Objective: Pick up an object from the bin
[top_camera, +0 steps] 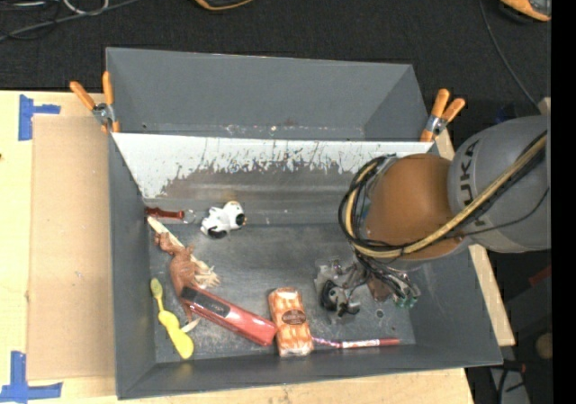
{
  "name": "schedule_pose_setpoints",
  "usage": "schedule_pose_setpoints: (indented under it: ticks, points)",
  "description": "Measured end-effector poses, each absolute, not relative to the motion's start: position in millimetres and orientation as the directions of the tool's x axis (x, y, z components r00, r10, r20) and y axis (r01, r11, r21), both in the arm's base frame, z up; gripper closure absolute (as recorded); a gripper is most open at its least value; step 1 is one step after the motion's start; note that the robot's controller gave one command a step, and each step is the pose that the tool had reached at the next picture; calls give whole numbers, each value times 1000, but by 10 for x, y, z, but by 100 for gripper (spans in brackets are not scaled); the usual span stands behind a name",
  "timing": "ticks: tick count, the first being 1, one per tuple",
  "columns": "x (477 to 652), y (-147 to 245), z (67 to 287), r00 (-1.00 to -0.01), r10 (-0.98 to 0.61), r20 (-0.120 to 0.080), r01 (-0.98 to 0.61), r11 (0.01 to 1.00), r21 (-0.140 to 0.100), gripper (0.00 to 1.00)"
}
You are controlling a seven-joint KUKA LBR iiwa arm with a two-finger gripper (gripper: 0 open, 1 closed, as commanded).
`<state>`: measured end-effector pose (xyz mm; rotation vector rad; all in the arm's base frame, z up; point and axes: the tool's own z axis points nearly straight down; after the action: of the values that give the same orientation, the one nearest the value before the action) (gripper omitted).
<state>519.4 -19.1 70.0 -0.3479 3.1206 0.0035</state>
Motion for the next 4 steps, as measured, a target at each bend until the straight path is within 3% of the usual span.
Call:
schedule_pose_setpoints:
  ticks: [1,2,3,4]
  points:
    - [5188,-188,744,-976,-220,-1,-220,976,3,100]
    - [5156,-181,1024,-976,-220,10,-220,976,6,100]
    - [5190,-180,1431,-976,-220,-1,-220,976,3,100]
    - [5194,-176,1627,-976,-219,-2,-219,976,3,100]
